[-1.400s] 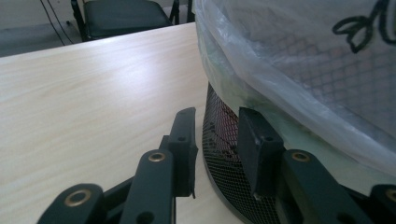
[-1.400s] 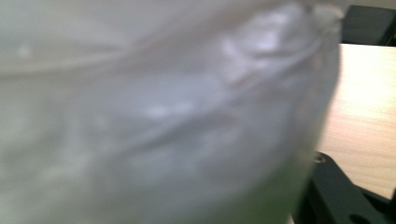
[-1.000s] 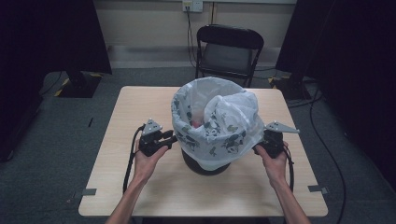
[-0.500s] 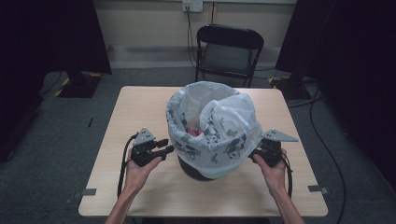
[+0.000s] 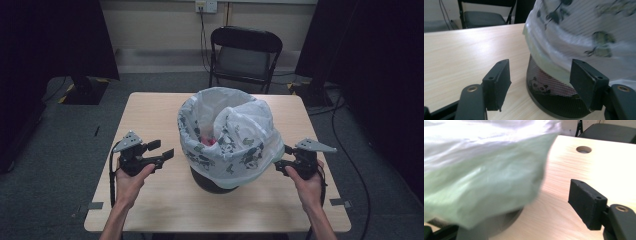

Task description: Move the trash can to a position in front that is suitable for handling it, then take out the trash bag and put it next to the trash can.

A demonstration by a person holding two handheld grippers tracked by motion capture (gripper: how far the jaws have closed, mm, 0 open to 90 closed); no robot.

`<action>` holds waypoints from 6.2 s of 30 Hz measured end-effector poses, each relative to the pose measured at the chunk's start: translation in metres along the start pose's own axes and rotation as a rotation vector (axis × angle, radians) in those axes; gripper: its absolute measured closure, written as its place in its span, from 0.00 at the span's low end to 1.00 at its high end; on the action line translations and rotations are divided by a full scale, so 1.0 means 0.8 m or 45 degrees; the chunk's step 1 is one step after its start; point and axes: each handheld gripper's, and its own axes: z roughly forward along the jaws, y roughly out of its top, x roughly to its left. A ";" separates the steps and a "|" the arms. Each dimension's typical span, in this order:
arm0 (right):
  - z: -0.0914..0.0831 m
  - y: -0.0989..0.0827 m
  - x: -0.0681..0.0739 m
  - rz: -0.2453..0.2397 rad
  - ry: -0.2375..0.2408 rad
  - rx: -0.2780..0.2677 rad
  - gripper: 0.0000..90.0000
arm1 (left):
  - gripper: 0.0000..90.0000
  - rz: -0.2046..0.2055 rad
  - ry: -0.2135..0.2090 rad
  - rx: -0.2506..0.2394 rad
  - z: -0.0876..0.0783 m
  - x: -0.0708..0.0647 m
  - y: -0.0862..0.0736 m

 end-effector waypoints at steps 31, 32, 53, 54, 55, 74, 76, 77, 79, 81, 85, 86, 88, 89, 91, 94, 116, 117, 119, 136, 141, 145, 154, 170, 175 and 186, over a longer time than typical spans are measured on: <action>-0.057 0.093 0.021 -0.070 0.074 -0.268 0.36 | 0.37 0.017 -0.148 -0.200 -0.005 -0.039 0.114; -0.059 0.100 0.026 -0.078 0.092 -0.289 0.36 | 0.36 0.025 -0.148 -0.187 -0.002 -0.040 0.115; 0.001 0.155 0.057 -0.037 0.235 -0.248 0.21 | 0.64 0.015 -0.041 -0.140 0.026 -0.041 0.125; 0.004 0.155 0.058 -0.042 0.217 -0.237 0.24 | 0.68 0.024 -0.027 -0.150 0.025 -0.041 0.125; 0.005 0.156 0.058 -0.054 0.195 -0.232 0.30 | 0.72 0.036 -0.018 -0.154 0.024 -0.040 0.126; -0.008 0.174 0.066 -0.108 0.173 -0.308 0.94 | 1.00 0.098 -0.129 -0.233 0.016 -0.062 0.154; -0.011 0.180 0.072 -0.119 0.192 -0.322 0.94 | 1.00 0.103 -0.168 -0.270 0.012 -0.070 0.164; -0.013 0.184 0.077 -0.132 0.199 -0.330 0.94 | 1.00 0.118 -0.179 -0.278 0.010 -0.076 0.171; -0.016 0.191 0.083 -0.143 0.224 -0.336 0.94 | 1.00 0.168 -0.136 -0.268 0.007 -0.088 0.180; -0.019 0.195 0.089 -0.156 0.225 -0.347 0.95 | 1.00 0.189 -0.109 -0.266 0.006 -0.093 0.182; -0.020 0.198 0.091 -0.167 0.227 -0.345 0.95 | 0.93 0.176 -0.088 -0.237 0.007 -0.084 0.175; -0.020 0.196 0.090 -0.155 0.236 -0.347 0.95 | 0.90 0.169 -0.095 -0.220 0.007 -0.078 0.172; -0.019 0.194 0.086 -0.148 0.231 -0.348 0.95 | 0.79 0.139 -0.061 -0.210 0.008 -0.067 0.165; -0.018 0.193 0.084 -0.140 0.230 -0.349 0.95 | 0.75 0.109 -0.064 -0.205 0.008 -0.059 0.162; -0.017 0.193 0.080 -0.115 0.234 -0.356 0.95 | 0.60 0.091 -0.026 -0.171 0.010 -0.049 0.157; -0.016 0.192 0.077 -0.103 0.234 -0.365 0.95 | 0.45 0.080 -0.015 -0.144 0.014 -0.040 0.150; -0.028 0.200 0.073 -0.093 0.236 -0.413 0.95 | 1.00 0.109 -0.029 -0.191 0.012 -0.052 0.166; -0.029 0.204 0.074 -0.095 0.236 -0.418 0.95 | 1.00 0.113 -0.038 -0.200 0.011 -0.055 0.169; -0.031 0.209 0.077 -0.104 0.240 -0.421 0.95 | 1.00 0.131 -0.057 -0.212 0.010 -0.063 0.177; -0.032 0.241 0.127 -0.188 0.532 -0.461 0.69 | 1.00 0.199 -0.283 -0.322 0.014 -0.137 0.227; -0.012 0.238 0.141 -0.185 0.530 -0.388 0.40 | 1.00 0.176 -0.361 -0.327 0.021 -0.144 0.231; -0.003 0.239 0.146 -0.196 0.523 -0.363 0.29 | 1.00 0.205 -0.386 -0.316 0.024 -0.154 0.235; 0.004 0.242 0.165 -0.294 0.611 -0.329 0.92 | 0.78 0.182 -0.450 -0.340 0.025 -0.154 0.231; -0.030 0.265 0.171 -0.223 0.639 -0.491 0.97 | 0.38 0.275 -0.355 -0.206 0.049 -0.156 0.212; -0.027 0.260 0.171 -0.210 0.669 -0.475 0.97 | 0.86 0.322 -0.395 -0.199 0.058 -0.163 0.212; -0.048 0.248 0.144 -0.177 0.459 -0.466 0.16 | 0.98 0.260 -0.343 -0.226 0.039 -0.137 0.214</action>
